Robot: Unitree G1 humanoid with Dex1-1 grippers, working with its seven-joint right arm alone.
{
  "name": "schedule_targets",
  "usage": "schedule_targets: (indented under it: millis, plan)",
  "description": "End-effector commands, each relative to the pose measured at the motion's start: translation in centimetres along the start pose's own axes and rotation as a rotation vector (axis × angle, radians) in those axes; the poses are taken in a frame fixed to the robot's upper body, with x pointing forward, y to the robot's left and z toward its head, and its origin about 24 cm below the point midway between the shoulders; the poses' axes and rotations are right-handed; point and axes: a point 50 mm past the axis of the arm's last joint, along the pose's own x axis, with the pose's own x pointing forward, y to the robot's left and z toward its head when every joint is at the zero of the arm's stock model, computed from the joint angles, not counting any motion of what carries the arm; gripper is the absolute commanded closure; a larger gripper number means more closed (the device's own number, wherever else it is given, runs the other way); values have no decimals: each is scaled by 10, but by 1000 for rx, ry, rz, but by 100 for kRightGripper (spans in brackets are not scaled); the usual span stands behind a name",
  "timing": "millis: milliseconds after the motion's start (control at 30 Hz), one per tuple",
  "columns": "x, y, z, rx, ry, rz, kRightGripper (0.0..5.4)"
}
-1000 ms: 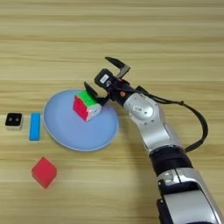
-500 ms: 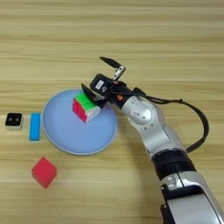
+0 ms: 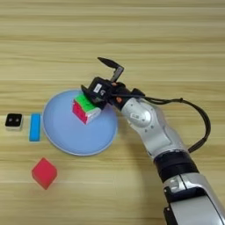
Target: Move the objects on the table
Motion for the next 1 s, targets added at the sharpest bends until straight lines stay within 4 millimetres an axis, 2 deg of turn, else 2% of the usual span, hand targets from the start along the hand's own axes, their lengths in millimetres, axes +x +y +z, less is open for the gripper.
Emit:
schedule_targets:
  millis: [33,533,767,1000]
  plan:
    - [-1,3,-6,-100,30,61,3]
    - [-1,17,-2,-117,-7,123,3]
    - [2,4,7,43,-51,58,3]
    - [2,-18,15,142,-95,-37,3]
